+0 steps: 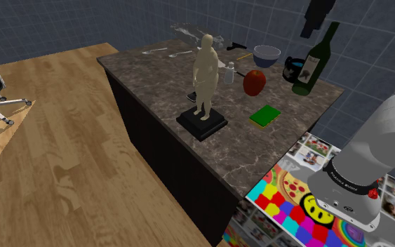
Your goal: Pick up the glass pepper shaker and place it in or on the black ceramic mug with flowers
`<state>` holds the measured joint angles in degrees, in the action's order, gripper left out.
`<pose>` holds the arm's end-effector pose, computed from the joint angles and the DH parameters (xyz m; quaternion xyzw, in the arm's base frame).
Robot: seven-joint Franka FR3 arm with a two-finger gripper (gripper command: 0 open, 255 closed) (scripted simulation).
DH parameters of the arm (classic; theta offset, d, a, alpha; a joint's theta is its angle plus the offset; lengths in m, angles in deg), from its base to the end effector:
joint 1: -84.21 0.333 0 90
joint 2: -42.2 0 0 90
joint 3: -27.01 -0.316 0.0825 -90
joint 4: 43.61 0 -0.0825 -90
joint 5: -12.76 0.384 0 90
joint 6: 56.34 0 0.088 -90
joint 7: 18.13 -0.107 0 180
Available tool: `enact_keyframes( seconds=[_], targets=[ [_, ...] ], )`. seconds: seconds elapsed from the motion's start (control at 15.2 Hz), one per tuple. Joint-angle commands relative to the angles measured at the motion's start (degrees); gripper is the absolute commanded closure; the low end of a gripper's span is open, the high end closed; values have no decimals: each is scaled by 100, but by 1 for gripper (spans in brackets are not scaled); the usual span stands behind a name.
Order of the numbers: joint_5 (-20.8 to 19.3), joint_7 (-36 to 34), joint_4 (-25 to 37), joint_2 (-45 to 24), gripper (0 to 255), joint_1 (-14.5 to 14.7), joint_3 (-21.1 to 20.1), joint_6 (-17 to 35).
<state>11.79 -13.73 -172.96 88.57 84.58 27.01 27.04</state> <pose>0.2880 -0.0001 0.6332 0.9991 0.0406 0.0032 0.0085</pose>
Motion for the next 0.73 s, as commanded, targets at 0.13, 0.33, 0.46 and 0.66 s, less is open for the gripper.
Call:
enact_keyframes(
  seconds=[0.13,0.33,0.46,0.66],
  targets=[
    [-47,104,-45,-277,0,-31,126,326],
    [-97,261,-56,-737,0,-73,311,800],
    [-116,366,-24,-1070,0,-95,432,1103],
    [-115,530,82,-1603,0,-123,610,1531]
  ],
)
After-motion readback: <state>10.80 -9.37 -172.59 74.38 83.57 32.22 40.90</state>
